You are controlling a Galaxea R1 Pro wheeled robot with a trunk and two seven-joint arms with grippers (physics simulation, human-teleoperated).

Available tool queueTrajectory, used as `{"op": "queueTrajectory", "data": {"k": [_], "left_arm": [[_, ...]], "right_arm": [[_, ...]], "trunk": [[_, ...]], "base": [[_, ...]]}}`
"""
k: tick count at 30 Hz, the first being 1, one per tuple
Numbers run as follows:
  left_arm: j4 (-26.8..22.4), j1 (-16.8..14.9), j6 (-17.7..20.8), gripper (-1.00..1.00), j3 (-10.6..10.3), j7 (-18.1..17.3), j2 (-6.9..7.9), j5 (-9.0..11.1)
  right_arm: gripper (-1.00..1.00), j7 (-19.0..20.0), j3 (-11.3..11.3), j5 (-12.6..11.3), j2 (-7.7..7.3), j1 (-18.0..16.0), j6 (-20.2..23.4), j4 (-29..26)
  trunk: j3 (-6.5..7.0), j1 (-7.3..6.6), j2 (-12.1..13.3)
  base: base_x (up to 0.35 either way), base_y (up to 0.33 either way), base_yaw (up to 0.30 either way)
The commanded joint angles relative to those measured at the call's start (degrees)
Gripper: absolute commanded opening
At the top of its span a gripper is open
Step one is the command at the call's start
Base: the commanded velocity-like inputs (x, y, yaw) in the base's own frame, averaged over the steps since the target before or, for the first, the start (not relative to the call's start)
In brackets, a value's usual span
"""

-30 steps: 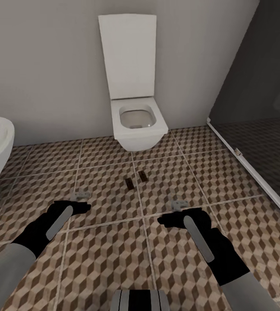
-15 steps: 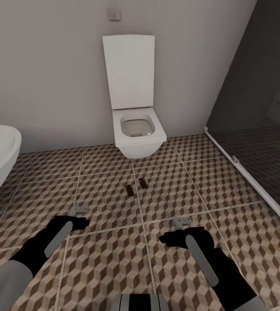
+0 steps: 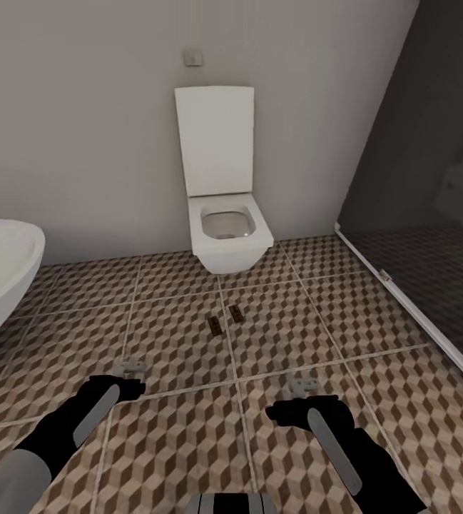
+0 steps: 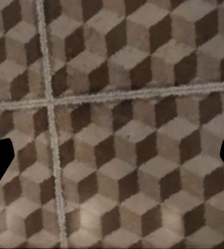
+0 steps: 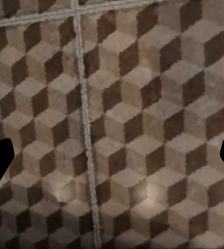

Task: Take the four mousetraps from the cabinet in the bathroom and place them on the bathroom floor. Make sure all four end up on the same floor surface, and ensure that at least two of them are either under or directly next to the same bathroom sink.

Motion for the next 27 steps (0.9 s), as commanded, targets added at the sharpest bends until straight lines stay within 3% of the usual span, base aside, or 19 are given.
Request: {"op": "queueTrajectory", "data": {"k": [1, 8, 18, 27], "left_arm": [[-0.1, 0.0, 0.0, 1.00, -0.3, 0.6, 0.07, 0.6], [2.4, 1.8, -2.6, 1.00, -0.5, 0.5, 0.02, 0.5], [9.5, 2.8, -7.5, 1.00, -0.8, 0.2, -0.13, 0.3], [15.8, 3.0, -12.5, 1.00, -1.3, 0.0, -2.41, 0.2]], "right_arm": [[1.00, -0.6, 0.1, -0.6, -0.06, 0.0, 0.1, 0.0], [1.00, -0.6, 0.4, -0.6, 0.01, 1.2, -3.6, 4.0], [1.00, -0.5, 0.4, -0.6, -0.09, 3.2, -9.2, 7.8], [1.00, -0.6, 0.3, -0.5, -0.38, 5.3, -12.7, 9.7]], "trunk": [[0.18, -0.04, 0.0], [1.73, -0.22, 0.1], [3.95, -0.47, 0.2], [5.94, -0.71, 0.3]], "base": [[0.000, 0.000, 0.000], [0.000, 0.000, 0.000], [0.000, 0.000, 0.000], [0.000, 0.000, 0.000]]}}
